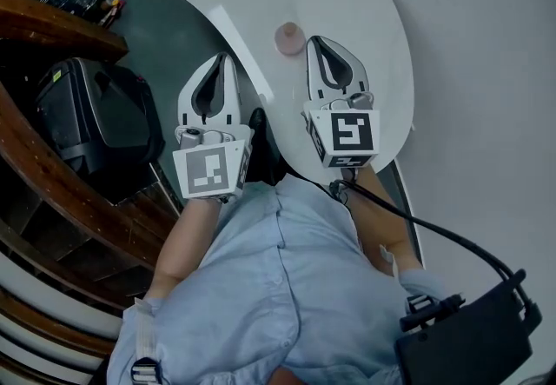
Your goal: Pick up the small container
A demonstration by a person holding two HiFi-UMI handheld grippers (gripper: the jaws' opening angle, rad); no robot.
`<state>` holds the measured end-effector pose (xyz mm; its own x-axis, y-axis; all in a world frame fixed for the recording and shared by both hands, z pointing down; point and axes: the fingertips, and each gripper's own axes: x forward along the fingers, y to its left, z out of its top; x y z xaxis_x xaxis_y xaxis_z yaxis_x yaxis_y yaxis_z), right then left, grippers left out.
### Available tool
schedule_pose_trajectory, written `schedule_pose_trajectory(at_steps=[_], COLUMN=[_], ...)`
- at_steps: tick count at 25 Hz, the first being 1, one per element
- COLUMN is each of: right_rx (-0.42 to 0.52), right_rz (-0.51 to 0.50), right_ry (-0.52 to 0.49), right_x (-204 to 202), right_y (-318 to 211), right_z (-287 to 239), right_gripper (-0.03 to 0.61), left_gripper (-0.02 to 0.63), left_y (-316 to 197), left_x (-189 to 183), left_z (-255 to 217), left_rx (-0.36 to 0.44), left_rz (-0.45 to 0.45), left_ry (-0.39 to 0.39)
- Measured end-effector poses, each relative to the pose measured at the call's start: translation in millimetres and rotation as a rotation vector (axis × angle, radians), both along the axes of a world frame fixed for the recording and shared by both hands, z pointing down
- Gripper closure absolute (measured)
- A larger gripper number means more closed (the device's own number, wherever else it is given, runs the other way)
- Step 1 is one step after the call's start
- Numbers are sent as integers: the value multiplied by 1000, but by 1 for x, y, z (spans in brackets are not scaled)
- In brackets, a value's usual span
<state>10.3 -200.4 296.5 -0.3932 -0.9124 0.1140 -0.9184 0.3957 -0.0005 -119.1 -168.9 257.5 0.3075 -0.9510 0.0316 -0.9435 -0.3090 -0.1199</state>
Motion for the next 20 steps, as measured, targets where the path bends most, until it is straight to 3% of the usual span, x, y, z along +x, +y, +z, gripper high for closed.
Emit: schedule_pose_trajectory(at_steps=[4,18,20], right_rx=[-42,-182,-204], right_rz=[-2,10,7], right_ry=[-6,-4,-5], right_x=[-4,-16,-18], right_y=[-5,0,1], right_z=[19,96,106], right_gripper=[577,571,513], left_gripper=[614,615,614], left_y=[-7,-7,-7], left_x=[1,-11,-12], left_z=[7,82,90], left_rx=[-27,-178,-194], left_rz=[8,38,43], left_ry=[43,15,17])
